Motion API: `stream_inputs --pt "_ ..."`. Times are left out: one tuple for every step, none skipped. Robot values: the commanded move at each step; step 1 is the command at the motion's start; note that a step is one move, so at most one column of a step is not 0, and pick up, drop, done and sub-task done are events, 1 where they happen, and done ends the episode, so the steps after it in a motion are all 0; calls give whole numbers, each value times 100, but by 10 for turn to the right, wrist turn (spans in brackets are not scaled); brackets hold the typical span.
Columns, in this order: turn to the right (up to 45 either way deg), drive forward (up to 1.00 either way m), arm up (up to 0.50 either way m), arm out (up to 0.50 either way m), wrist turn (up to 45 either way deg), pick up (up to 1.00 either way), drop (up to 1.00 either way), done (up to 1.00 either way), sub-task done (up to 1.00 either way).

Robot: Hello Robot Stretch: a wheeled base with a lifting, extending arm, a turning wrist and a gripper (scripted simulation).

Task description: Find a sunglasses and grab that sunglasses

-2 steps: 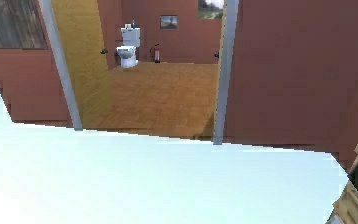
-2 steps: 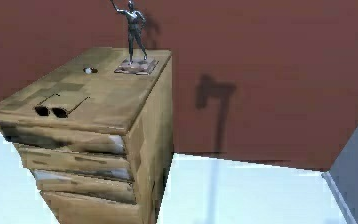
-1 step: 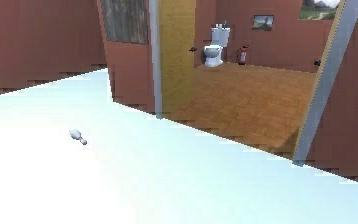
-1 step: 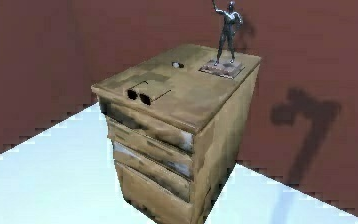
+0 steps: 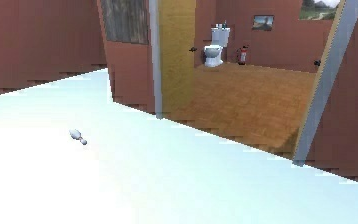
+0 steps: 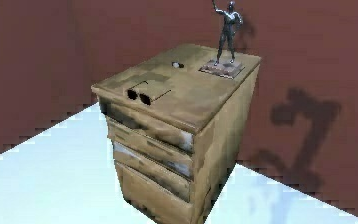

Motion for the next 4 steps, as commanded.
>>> stream_inputs --pt "0 0 38 0 0 0 0 0 0" --pt "0 0 0 40 0 0 0 0 0" --pt "0 0 0 0 450 0 0 0 0" --pt "0 0 0 0 450 0 0 0 0"
